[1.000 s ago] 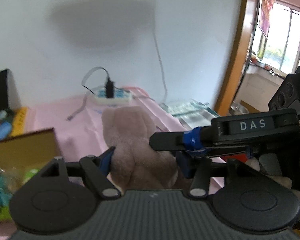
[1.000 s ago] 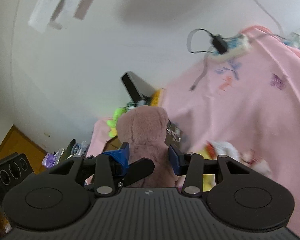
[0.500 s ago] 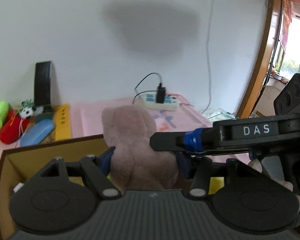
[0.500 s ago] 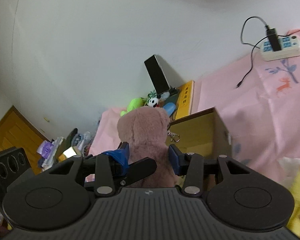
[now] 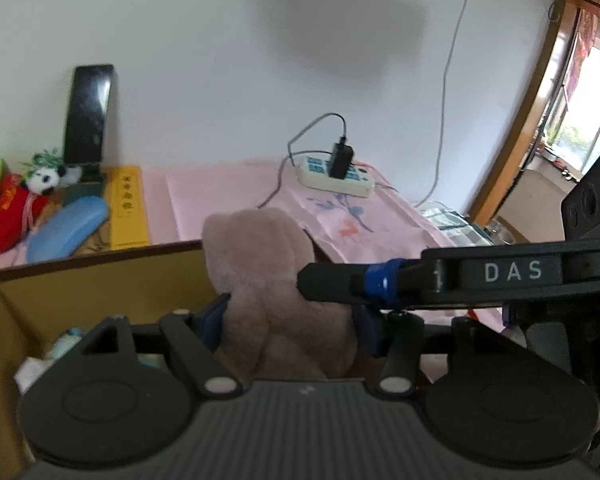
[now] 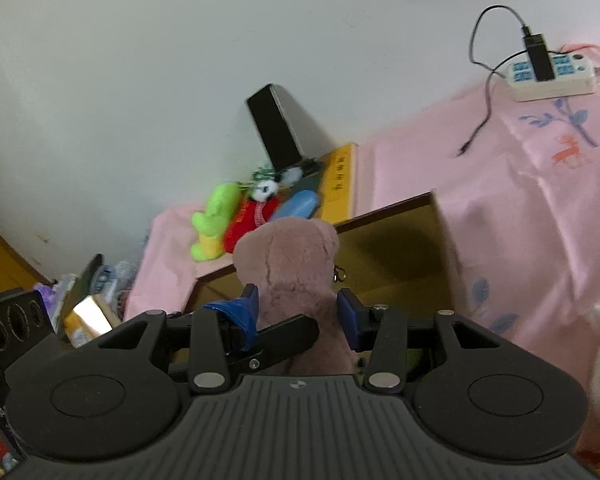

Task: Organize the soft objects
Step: 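Lift the pink teddy bear with the left gripper toward the cardboard box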

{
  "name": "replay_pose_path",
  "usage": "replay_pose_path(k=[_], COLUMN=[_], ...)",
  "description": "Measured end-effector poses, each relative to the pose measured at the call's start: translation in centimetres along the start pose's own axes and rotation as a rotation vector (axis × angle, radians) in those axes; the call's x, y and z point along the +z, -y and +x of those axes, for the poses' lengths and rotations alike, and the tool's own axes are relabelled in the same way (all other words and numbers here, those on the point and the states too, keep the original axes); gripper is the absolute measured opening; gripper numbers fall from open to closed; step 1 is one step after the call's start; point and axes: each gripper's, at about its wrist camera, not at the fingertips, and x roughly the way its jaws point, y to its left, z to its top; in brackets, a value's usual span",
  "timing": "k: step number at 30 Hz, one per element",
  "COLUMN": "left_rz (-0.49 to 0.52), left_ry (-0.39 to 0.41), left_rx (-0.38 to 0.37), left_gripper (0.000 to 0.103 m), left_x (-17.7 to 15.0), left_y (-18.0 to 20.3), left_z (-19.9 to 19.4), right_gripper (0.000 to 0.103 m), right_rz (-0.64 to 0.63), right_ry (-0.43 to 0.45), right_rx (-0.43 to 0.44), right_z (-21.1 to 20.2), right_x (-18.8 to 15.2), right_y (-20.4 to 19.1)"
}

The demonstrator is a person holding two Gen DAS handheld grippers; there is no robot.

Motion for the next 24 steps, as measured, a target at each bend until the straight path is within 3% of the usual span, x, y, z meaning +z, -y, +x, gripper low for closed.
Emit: replay_pose_path(k=[8, 11, 18, 24], left_rz=[0.058, 0.08, 0.076, 0.046], left_ry=[-0.13, -0.16, -0.152, -0.141], left_rx=[0.023, 0.029, 0.039, 0.091], left_gripper=[0.052, 0.048, 0.048, 0.048], left_x=[-1.3, -1.8, -1.7, -2.6], left_y=[0.6, 0.5, -0.8, -3.3], left_z=[4.9, 5.9, 4.9, 1.7], right_gripper=[0.028, 0.03, 0.03, 0.03], right_rz=[-0.068, -0.113, -0.07, -0.031], right_ry=[-0.12, -0.107, -0.128, -0.154], right_rx=[-0.177, -0.233, -0.158, -0.026], right_z=[3.8, 4.5, 4.7, 6.0], right_x=[-1.1, -1.7, -1.2, -2.5], right_y=[0.2, -0.4, -0.4, -2.5])
